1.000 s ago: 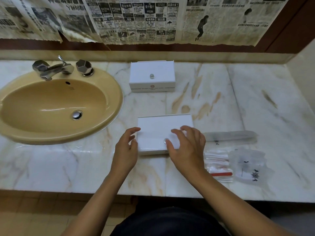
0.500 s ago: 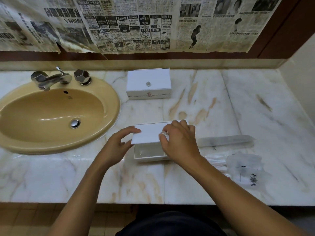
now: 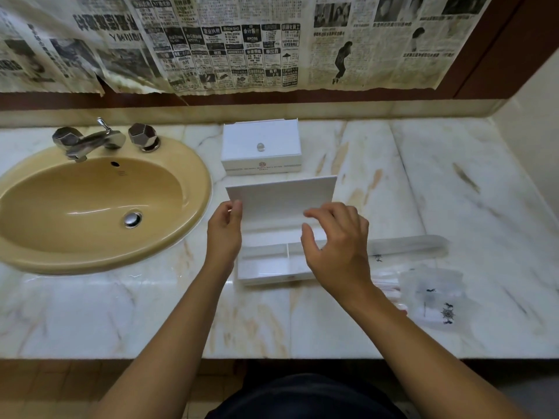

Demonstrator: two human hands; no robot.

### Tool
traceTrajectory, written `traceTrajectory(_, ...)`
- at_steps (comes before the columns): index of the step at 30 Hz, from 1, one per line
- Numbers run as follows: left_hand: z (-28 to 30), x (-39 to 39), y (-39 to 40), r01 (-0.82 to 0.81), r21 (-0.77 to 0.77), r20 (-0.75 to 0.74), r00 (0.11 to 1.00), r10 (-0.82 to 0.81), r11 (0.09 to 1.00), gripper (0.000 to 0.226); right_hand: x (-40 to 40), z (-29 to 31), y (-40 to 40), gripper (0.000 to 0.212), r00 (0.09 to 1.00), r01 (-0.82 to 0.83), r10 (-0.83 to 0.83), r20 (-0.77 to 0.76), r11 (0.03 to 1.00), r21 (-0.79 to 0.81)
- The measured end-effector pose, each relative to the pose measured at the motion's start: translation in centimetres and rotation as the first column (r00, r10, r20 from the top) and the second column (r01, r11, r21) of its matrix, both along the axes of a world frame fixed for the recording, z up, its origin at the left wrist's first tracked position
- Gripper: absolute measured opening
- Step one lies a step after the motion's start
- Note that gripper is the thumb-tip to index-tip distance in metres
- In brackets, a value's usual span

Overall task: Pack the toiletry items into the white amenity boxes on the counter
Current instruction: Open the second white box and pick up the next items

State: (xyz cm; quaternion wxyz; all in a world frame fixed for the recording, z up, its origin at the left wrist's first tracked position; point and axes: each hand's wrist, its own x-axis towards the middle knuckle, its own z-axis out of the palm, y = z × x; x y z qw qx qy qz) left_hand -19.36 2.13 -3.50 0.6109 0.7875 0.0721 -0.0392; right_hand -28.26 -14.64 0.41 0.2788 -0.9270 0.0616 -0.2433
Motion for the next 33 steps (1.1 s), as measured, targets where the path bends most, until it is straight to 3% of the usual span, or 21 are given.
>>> traceTrajectory(10, -0.6, 0.7, 0.1, 0.02, 0.1, 0.016, 1.0, -0.022, 0.995, 0.04, -5.9, -6.0, -3.1, 0.025, 0.964, 0.069, -0.114, -0.241, 0.98, -0.187)
traceTrajectory(17, -1.1, 0.6, 0.0, 0.013, 0.082, 0.011, 1.0, -0.014, 0.997, 0.043, -8.6, -8.2, -4.7, 0.038, 0.963, 0.144, -0.177, -0.205, 0.976, -0.165)
traceTrajectory(21, -1.7, 0.7, 0.2, 0.0, 0.04, 0.014, 1.0, 0.0, 0.999, 0.043, -9.6, -10.4, -5.6, 0.041, 0.953, 0.123, -0.184, -0.242, 0.961, -0.246)
traceTrajectory(27, -2.0, 0.8, 0.9, 0.052, 0.007, 0.003, 0.999, -0.052, 0.999, 0.05, -8.3, -11.9, -5.5, 0.033, 0.943, 0.116, -0.2, -0.268, 0.947, -0.299)
traceTrajectory(33, -2.0, 0.5, 1.1, 0.08, 0.046, 0.01, 0.997, -0.08, 0.996, 0.043, -6.2, -11.9, -4.8, 0.029, 0.951, 0.098, -0.18, -0.252, 0.947, -0.307)
